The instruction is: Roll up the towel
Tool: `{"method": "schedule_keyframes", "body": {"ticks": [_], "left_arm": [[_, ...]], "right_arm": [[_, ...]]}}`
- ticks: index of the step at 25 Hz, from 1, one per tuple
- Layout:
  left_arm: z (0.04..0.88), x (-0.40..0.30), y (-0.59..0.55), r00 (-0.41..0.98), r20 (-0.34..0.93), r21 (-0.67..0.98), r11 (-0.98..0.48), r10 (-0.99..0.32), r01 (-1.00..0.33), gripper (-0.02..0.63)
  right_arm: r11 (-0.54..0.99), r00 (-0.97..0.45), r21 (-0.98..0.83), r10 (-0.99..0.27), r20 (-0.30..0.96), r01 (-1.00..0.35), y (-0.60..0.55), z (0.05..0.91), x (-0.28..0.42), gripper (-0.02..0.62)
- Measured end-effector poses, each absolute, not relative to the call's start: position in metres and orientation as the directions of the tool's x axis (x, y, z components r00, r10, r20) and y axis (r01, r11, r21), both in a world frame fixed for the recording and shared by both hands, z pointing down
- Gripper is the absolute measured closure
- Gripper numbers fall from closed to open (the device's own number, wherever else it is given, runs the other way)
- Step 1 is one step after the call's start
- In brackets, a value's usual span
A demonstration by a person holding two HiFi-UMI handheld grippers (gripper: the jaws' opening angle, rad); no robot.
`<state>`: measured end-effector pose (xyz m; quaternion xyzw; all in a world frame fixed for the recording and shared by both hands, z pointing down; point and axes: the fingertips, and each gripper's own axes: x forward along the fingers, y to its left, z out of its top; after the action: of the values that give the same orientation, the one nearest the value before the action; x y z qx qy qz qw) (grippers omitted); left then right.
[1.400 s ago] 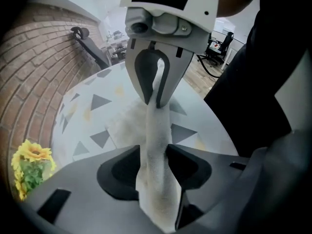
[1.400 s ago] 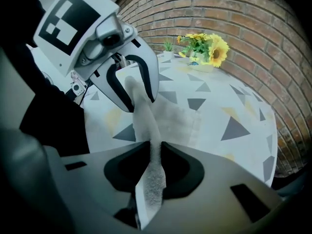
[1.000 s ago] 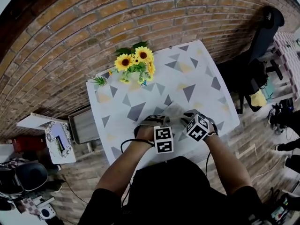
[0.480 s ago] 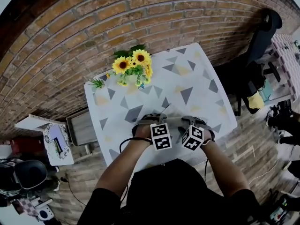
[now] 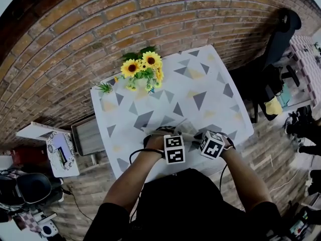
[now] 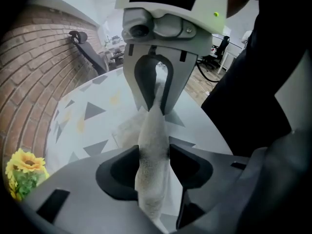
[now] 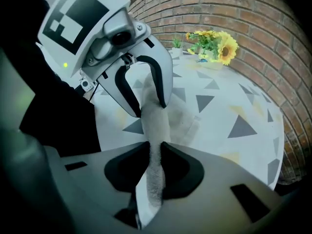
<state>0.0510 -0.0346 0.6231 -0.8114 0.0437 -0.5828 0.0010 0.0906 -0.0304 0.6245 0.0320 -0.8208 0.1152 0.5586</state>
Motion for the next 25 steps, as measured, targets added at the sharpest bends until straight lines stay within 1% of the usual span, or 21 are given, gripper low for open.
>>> {"method": "schedule_keyframes", "body": {"ticks": [5, 8, 15, 18, 22, 23, 25], "left_arm": [[0.617, 0.049, -0.028, 0.310, 0.947, -0.073, -0.996, -0.088, -0.060, 0.394], [0.613, 0.050, -0.030, 0.311, 0.944, -0.090, -0.994, -0.106, -0.066, 0.394], [0.614, 0.052, -0.049, 0.300, 0.942, -0.122, -0.987, -0.149, -0.108, 0.393], [0.619, 0.050, -0.060, 0.290, 0.943, -0.131, -0.982, -0.166, -0.138, 0.394], [0.625, 0.048, -0.074, 0.280, 0.944, -0.130, -0.977, -0.175, -0.171, 0.397], [0.627, 0.047, -0.077, 0.279, 0.944, -0.126, -0.976, -0.173, -0.178, 0.408], [0.630, 0.046, -0.081, 0.280, 0.946, -0.110, -0.976, -0.161, -0.188, 0.420]], "right_arm": [[0.928, -0.382, -0.227, 0.104, 0.919, -0.296, -0.041, 0.625, 0.100, 0.506], [0.905, -0.395, -0.234, 0.081, 0.915, -0.356, -0.057, 0.625, 0.101, 0.494], [0.909, -0.388, -0.192, 0.036, 0.921, -0.370, -0.080, 0.625, 0.098, 0.473], [0.915, -0.371, -0.130, -0.023, 0.928, -0.382, -0.093, 0.630, 0.103, 0.463], [0.910, -0.381, -0.026, -0.147, 0.913, -0.413, -0.113, 0.625, 0.106, 0.448], [0.910, -0.391, 0.003, -0.181, 0.903, -0.414, -0.116, 0.621, 0.106, 0.434], [0.922, -0.418, 0.075, -0.244, 0.875, -0.380, -0.118, 0.610, 0.104, 0.434]]}}
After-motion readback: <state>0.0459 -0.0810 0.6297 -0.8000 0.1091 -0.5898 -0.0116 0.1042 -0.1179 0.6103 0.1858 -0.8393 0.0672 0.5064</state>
